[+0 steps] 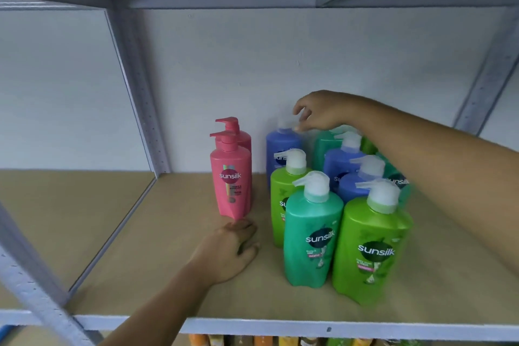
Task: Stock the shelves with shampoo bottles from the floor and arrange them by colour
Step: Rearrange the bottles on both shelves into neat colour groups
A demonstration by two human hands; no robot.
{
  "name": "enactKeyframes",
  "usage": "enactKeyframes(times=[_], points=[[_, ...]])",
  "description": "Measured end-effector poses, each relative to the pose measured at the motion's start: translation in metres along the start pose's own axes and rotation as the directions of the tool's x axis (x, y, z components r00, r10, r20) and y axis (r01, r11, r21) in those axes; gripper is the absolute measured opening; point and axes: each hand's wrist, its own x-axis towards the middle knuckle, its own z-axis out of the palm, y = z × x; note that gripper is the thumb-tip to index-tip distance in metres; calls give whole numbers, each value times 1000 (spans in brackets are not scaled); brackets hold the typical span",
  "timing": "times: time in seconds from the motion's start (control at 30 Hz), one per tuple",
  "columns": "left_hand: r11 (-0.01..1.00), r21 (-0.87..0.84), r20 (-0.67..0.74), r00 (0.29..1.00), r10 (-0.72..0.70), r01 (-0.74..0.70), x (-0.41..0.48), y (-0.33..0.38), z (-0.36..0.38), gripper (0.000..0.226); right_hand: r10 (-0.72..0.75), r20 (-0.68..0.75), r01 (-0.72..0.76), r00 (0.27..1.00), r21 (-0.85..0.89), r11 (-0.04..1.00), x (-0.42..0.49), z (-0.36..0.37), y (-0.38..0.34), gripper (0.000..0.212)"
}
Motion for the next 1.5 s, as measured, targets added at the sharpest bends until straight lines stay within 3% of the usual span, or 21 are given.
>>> enactKeyframes(times=[0.1, 0.17, 0.4, 0.57, 0.97, 1.27, 1.5], points=[[999, -3, -1, 999, 41, -41, 0, -2, 2, 54, 37, 4, -37, 999, -5, 999, -28, -16, 10, 28], [998, 9, -1, 998, 62, -62, 0, -3, 2, 56, 72, 53, -72, 996, -6, 997, -44, -22, 17, 24], [997, 9, 0, 997, 77, -77, -2, -2, 1, 56, 209, 164, -189, 964, -130, 973, -62, -7, 31, 57], [997, 14, 4, 998, 70, -70, -2, -2, 1, 54, 266, 112, -264, 957, -37, 964, -70, 10, 44, 50], [998, 34, -2, 998, 62, -62, -4, 3, -3, 51, 223, 41, -222, 974, -21, 975, -66, 13, 35, 49], [996, 44, -32, 996, 81, -79, -4, 5, -3, 45, 180, 125, -195, 976, 121, 973, -37, 22, 2, 51], [995, 56, -41, 995, 88, -86, -4, 5, -3, 47, 127, 150, -147, 980, 136, 980, -18, 25, -28, 56]])
